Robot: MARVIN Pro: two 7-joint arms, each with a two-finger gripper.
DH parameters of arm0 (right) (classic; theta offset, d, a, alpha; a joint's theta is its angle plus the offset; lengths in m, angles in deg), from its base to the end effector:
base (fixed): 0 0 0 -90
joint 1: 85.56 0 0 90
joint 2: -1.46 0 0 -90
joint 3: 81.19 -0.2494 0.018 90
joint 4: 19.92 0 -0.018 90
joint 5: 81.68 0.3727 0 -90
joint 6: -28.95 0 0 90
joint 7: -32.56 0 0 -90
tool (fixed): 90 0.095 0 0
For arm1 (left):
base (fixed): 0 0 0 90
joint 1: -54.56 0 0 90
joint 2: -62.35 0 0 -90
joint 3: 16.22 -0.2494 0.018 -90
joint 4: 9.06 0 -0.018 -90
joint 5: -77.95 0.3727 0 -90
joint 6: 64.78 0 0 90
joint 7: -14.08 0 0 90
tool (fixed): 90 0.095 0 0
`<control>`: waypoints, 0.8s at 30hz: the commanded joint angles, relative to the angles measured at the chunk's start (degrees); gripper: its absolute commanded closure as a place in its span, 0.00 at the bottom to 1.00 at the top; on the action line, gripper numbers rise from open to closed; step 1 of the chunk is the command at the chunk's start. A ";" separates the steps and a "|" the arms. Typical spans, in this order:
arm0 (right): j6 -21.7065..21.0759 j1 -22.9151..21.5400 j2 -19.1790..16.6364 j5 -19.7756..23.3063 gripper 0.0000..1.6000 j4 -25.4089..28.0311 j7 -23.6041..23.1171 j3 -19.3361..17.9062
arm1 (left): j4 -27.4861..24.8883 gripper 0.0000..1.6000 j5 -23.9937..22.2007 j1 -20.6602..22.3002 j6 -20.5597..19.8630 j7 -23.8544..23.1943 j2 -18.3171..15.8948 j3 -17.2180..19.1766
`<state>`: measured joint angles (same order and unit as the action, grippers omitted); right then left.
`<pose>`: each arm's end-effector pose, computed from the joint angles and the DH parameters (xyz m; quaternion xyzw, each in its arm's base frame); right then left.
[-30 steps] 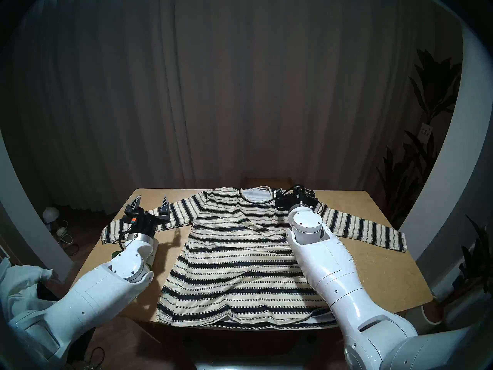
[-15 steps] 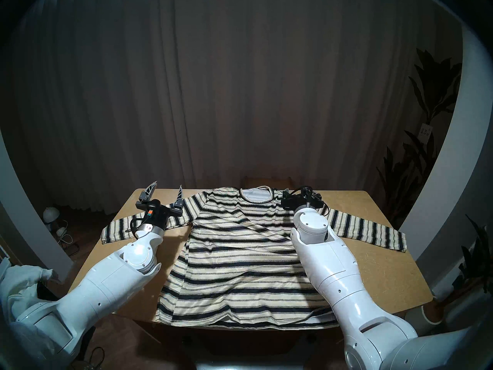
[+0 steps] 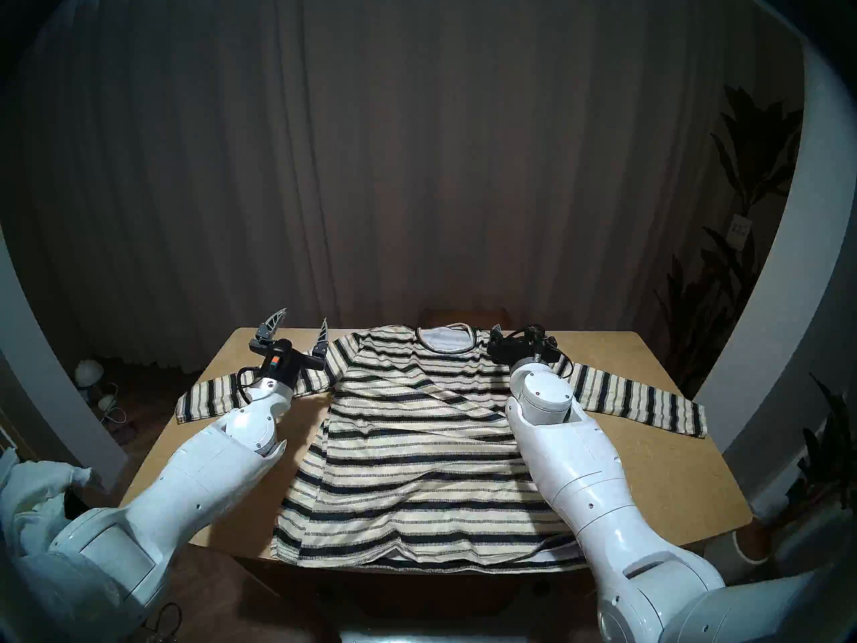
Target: Use the fur roller to clean a top
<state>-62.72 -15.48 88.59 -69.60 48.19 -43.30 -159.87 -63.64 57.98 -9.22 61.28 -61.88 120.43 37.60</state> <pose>0.5625 0.0422 -0.2737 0.7390 -0.0576 0.6712 0.0014 0.5390 0.0867 -0.3154 -0.5853 0.1378 -0.7943 0.0866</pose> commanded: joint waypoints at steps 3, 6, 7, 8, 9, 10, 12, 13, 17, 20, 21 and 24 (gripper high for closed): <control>3.65 -2.32 -0.61 0.91 0.00 -1.15 -2.80 -0.42 | 4.31 0.00 -5.46 6.59 2.01 -6.54 2.54 1.74; 4.48 -2.72 -0.77 1.30 0.00 -2.35 -3.70 -0.54 | 6.24 0.00 -7.01 7.34 2.45 -8.87 3.10 1.94; 4.79 -2.98 -0.87 1.37 0.00 -2.97 -4.07 -0.54 | 6.99 0.00 -6.58 7.68 2.52 -9.17 3.10 1.72; 5.19 -3.25 -0.90 1.46 0.00 -3.61 -4.38 -0.55 | 7.72 0.00 -6.94 7.95 2.79 -10.13 3.24 1.71; 5.48 -3.61 -0.96 1.54 0.00 -4.37 -4.76 -0.53 | 7.94 0.00 -8.38 7.94 2.40 -11.14 3.54 2.06; 5.70 -3.93 -1.05 1.64 0.00 -5.01 -5.18 -0.51 | 8.28 0.00 -8.68 8.04 2.49 -11.62 3.64 2.13; 5.93 -4.53 -1.32 2.05 0.00 -6.06 -6.39 -0.45 | 8.47 0.00 -9.18 8.21 1.94 -12.87 3.41 2.14; 6.20 -4.76 -1.29 2.09 0.00 -6.49 -6.52 -0.45 | 8.30 0.00 -9.98 8.11 1.45 -13.13 3.45 2.49; 7.20 -5.69 -0.96 2.67 0.00 -7.82 -7.52 -0.56 | 8.64 0.00 -9.67 8.57 0.46 -13.52 3.08 2.40; 7.85 -6.30 -0.98 2.96 0.00 -8.58 -8.30 -0.56 | 8.91 0.00 -9.76 8.79 0.48 -14.28 2.97 2.36; 8.12 -6.46 -1.02 3.05 0.00 -8.79 -8.59 -0.57 | 8.83 0.00 -9.65 8.77 0.43 -14.42 2.92 2.29; 8.65 -6.85 -1.11 3.25 0.00 -9.28 -9.15 -0.62 | 8.44 0.00 -9.51 8.68 -0.24 -14.57 2.82 2.11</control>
<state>-56.41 -19.27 87.17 -66.57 38.53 -50.90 -160.60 -54.21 48.24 -2.98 61.73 -75.80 123.78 39.45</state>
